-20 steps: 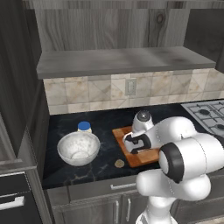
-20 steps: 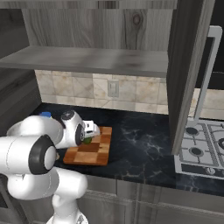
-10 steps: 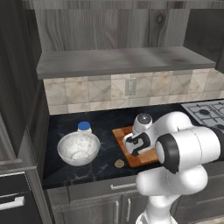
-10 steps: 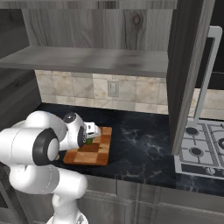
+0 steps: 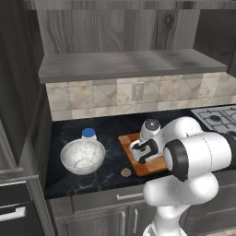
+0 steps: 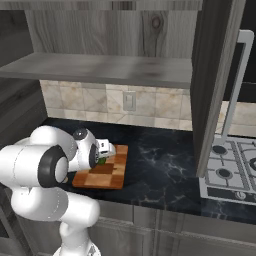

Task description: Open the cabinet. Place the bowl and condiment on the counter. Then place the lime and garlic on the cutting board.

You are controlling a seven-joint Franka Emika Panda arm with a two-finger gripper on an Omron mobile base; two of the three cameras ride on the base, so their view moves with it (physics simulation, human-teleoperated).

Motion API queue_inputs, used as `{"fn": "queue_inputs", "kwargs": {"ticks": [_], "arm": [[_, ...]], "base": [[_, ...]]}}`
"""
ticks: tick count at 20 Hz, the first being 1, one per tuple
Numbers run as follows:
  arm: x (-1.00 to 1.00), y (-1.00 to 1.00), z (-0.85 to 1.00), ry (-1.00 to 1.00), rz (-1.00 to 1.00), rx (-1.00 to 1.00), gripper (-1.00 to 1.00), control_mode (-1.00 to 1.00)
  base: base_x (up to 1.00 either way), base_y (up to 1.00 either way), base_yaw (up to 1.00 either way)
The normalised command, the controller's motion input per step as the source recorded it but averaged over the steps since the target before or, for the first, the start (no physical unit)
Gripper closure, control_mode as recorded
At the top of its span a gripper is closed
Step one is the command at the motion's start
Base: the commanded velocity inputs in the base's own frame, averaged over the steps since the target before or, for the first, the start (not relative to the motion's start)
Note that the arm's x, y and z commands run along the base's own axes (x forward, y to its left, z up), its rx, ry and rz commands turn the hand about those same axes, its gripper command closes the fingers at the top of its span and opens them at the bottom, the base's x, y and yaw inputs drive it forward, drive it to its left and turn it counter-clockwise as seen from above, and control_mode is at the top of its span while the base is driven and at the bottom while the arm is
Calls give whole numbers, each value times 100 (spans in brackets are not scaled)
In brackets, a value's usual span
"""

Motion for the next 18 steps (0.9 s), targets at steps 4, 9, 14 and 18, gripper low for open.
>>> {"fn": "queue_inputs", "kwargs": {"ticks": [4,9,14,18], "arm": [[0,0,9,0,0,0,-100,-100],[1,0,30,0,0,0,-100,-100],[0,0,32,0,0,0,-100,-100],[0,0,28,0,0,0,-100,-100]], "base": [[0,0,0],[0,0,0],[0,0,0],[0,0,0]]}}
